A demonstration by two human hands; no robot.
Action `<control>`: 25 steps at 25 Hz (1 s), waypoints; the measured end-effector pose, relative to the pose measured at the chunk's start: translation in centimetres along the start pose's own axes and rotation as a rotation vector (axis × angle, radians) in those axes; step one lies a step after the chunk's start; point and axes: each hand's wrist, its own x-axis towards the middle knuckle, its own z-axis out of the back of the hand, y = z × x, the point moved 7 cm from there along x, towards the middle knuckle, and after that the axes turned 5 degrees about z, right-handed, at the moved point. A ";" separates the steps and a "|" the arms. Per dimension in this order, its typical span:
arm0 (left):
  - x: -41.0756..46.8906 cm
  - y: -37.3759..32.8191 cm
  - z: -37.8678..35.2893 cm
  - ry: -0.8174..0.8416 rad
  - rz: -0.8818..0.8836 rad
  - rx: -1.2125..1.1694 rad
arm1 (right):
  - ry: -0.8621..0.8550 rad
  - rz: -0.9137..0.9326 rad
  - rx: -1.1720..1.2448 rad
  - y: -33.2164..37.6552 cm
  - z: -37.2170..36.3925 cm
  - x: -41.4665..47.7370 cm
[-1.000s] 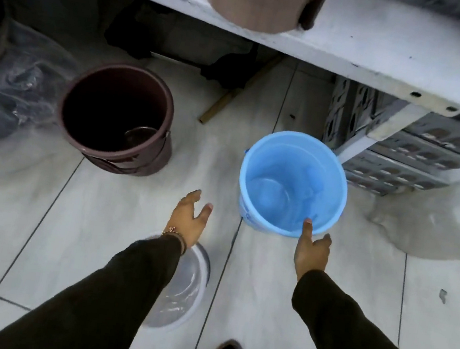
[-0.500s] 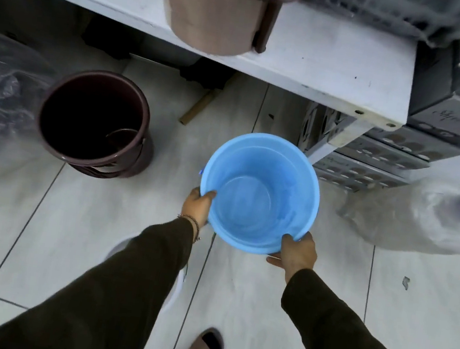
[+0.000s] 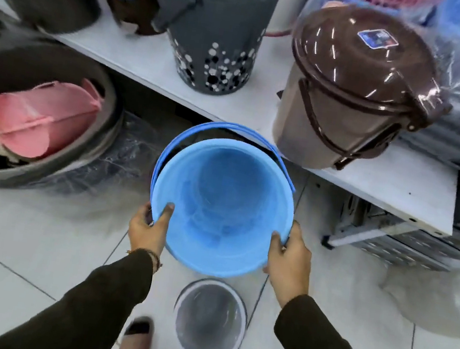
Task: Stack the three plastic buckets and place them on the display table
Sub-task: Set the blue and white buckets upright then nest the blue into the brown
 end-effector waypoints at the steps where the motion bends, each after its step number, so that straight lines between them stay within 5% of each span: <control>1: 1.6 -0.9 1.3 -0.031 0.003 -0.031 | 0.024 0.002 -0.007 1.5 -2.3 0.8; 8: 14.6 -2.8 3.6 0.048 0.094 0.068 | 0.040 -0.080 -0.056 4.1 -13.9 7.5; 20: 26.7 5.8 1.7 0.241 0.296 0.399 | 0.147 -0.430 0.106 -7.1 -24.6 9.9; 22: 26.1 5.8 1.9 0.262 0.252 0.468 | 0.185 -0.426 0.096 -7.3 -24.9 9.0; 25: 24.3 4.0 2.2 0.254 -0.057 0.728 | 0.192 -0.352 -0.058 -7.0 -23.9 8.2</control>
